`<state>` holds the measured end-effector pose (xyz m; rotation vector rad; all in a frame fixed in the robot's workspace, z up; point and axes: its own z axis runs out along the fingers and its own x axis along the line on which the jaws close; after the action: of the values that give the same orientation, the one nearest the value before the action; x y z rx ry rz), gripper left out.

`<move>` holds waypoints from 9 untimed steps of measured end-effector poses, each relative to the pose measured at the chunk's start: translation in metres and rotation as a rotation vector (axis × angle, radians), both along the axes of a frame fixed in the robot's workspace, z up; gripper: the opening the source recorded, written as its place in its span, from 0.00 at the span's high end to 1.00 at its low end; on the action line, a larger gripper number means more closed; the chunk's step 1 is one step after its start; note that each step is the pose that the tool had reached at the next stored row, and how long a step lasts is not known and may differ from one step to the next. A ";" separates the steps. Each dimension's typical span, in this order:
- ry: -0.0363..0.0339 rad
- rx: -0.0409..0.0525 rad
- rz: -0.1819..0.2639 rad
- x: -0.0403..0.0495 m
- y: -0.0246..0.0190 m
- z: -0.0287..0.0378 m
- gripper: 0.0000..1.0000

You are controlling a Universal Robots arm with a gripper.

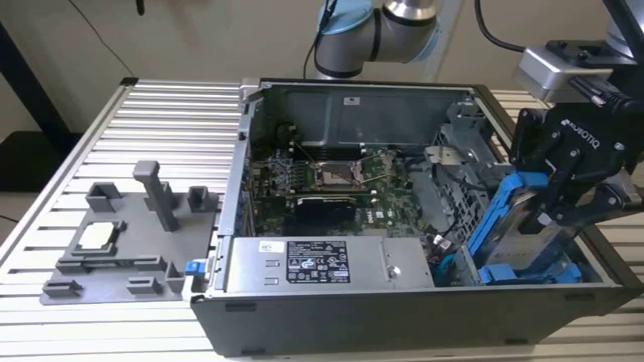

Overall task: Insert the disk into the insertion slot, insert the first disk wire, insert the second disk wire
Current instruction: 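Insert the disk into the insertion slot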

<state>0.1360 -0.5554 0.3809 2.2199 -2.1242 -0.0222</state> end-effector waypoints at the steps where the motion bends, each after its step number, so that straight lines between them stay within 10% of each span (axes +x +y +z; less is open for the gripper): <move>1: 0.0000 -0.0002 0.000 0.0000 0.0000 0.0001 0.60; 7: -0.0007 -0.0011 0.000 -0.0001 0.0002 0.0036 0.60; 9: -0.0152 -0.0013 0.002 -0.0001 0.0002 0.0037 0.60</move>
<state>0.1359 -0.5551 0.3846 2.2283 -2.1293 -0.0038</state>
